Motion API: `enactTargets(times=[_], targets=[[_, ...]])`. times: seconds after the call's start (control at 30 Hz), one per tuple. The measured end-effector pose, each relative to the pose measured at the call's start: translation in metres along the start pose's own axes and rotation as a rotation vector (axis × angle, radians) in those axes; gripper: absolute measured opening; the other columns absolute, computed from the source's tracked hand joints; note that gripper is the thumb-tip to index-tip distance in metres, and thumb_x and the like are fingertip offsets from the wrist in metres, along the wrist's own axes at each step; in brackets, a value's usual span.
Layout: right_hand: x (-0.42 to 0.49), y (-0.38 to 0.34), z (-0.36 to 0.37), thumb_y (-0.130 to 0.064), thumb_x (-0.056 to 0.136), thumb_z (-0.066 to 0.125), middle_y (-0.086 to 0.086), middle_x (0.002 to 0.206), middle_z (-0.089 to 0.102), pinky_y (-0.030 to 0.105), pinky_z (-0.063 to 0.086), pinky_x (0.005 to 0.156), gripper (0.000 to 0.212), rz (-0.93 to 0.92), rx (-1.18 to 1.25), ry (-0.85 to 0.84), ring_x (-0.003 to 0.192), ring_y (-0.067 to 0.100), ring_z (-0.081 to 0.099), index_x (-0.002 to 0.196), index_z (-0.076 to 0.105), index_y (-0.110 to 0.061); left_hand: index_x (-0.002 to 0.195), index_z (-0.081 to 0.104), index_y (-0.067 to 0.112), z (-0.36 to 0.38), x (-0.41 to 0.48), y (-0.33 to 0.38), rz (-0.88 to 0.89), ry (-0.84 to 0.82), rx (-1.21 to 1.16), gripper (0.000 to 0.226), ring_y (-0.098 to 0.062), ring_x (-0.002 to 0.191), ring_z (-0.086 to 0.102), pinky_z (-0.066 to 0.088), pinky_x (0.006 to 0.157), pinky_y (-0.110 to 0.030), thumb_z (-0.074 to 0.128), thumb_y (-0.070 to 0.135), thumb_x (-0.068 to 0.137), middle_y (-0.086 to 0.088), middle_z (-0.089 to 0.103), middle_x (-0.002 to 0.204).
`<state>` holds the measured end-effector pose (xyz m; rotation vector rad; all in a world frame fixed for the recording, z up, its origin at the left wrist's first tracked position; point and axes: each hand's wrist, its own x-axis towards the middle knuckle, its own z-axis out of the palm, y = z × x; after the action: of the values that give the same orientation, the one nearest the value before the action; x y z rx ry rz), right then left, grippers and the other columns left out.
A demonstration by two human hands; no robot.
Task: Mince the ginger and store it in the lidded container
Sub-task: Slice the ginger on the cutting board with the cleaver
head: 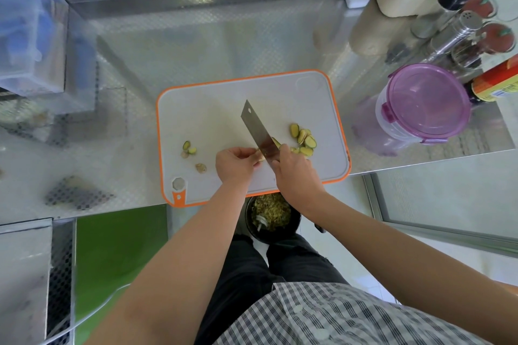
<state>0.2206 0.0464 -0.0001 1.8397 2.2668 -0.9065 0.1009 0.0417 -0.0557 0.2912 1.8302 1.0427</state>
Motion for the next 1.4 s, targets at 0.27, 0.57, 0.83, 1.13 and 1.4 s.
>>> enactTargets(times=[0.27, 0.57, 0.83, 1.13, 1.4], targets=[[0.01, -0.008, 0.012, -0.009, 0.097, 0.042, 0.001, 0.072, 0.04, 0.036, 0.036, 0.062, 0.006, 0.034, 0.011, -0.017, 0.078, 0.03, 0.053, 0.104, 0.042, -0.007, 0.059, 0.067, 0.016, -0.002, 0.003, -0.003, 0.037, 0.008, 0.072, 0.024, -0.031, 0.068, 0.069, 0.057, 0.079, -0.05, 0.079, -0.001, 0.071, -0.006, 0.068, 0.061], [0.016, -0.004, 0.014, -0.015, 0.1, 0.041, 0.003, 0.073, 0.046, 0.035, 0.035, 0.059, 0.013, -0.008, 0.041, -0.004, 0.081, 0.032, 0.057, 0.109, 0.042, -0.006, 0.067, 0.068, 0.009, -0.002, 0.001, -0.003, 0.031, -0.02, 0.03, 0.017, -0.033, 0.069, 0.068, 0.057, 0.079, -0.052, 0.075, -0.005, 0.075, -0.016, 0.068, 0.072], [0.002, 0.002, 0.002, -0.026, 0.1, 0.039, 0.009, 0.081, 0.047, 0.036, 0.035, 0.061, 0.02, -0.031, 0.096, 0.027, 0.073, 0.027, 0.044, 0.105, 0.042, -0.007, 0.061, 0.069, 0.016, 0.0, -0.002, -0.005, 0.033, 0.024, 0.02, 0.024, -0.029, 0.07, 0.068, 0.056, 0.082, -0.05, 0.074, -0.003, 0.075, -0.009, 0.068, 0.064], [-0.002, 0.001, 0.005, -0.02, 0.1, 0.04, 0.007, 0.082, 0.046, 0.037, 0.035, 0.061, 0.013, -0.009, 0.04, 0.001, 0.076, 0.029, 0.048, 0.105, 0.04, -0.009, 0.061, 0.068, 0.016, 0.001, -0.003, -0.003, 0.023, 0.03, 0.028, 0.025, -0.031, 0.07, 0.068, 0.056, 0.082, -0.05, 0.075, -0.002, 0.075, 0.001, 0.067, 0.055], [0.002, -0.006, 0.006, -0.015, 0.1, 0.039, -0.002, 0.07, 0.034, 0.036, 0.035, 0.061, 0.009, -0.005, 0.01, -0.015, 0.072, 0.024, 0.043, 0.104, 0.041, -0.008, 0.063, 0.069, 0.015, 0.0, -0.004, -0.001, 0.032, 0.037, 0.051, 0.02, -0.025, 0.059, 0.064, 0.058, 0.078, -0.047, 0.077, 0.0, 0.074, -0.004, 0.066, 0.057]])
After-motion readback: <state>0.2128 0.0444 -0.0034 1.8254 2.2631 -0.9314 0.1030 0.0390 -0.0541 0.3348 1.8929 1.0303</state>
